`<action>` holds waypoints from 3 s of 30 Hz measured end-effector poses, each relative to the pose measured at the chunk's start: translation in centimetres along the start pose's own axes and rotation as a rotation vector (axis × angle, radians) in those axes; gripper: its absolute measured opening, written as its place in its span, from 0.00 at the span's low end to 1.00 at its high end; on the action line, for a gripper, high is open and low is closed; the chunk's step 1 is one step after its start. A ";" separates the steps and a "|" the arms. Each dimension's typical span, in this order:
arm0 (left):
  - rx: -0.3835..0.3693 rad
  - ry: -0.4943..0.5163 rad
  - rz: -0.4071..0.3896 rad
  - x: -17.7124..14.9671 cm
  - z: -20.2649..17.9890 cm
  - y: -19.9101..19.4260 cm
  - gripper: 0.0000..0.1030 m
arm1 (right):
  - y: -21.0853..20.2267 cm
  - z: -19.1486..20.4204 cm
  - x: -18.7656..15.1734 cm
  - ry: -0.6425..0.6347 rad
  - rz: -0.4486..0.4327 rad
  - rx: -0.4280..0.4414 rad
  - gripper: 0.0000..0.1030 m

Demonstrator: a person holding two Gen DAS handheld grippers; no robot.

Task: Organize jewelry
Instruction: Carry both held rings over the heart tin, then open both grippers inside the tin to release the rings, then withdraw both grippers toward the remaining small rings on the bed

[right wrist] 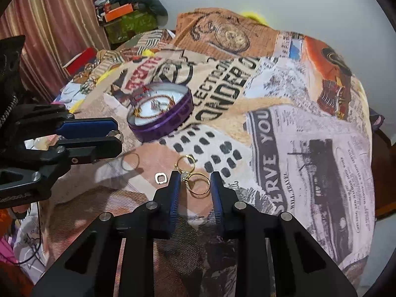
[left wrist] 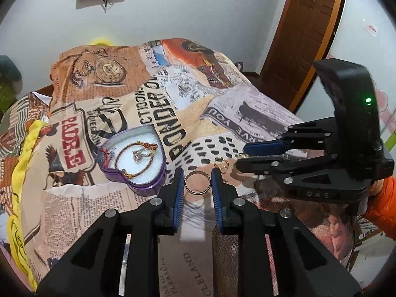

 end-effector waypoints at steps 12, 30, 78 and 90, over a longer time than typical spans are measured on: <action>0.052 -0.047 -0.098 1.6 2.9 -3.9 0.20 | -4.3 3.2 4.1 -0.044 -0.155 -0.005 0.22; 0.127 -0.135 -0.141 2.5 8.8 -3.8 0.20 | -1.5 5.9 8.6 -0.059 -0.200 0.070 0.22; 0.101 -0.142 -0.062 4.2 8.4 -0.4 0.31 | 0.6 2.0 10.3 0.044 -0.106 0.080 0.33; 0.070 -0.075 -0.021 3.5 3.2 -0.9 0.34 | -3.9 0.6 5.7 0.026 -0.128 -0.050 0.34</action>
Point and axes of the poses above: each gripper's, at about its wrist camera, not at the fingertips, and y roughly the way its jaws point, z to its left, x to its top, the point moved 4 cm from there along y, roughly the way its jaws point, and after that the axes turned 10 degrees about x, right-handed, at the moved point
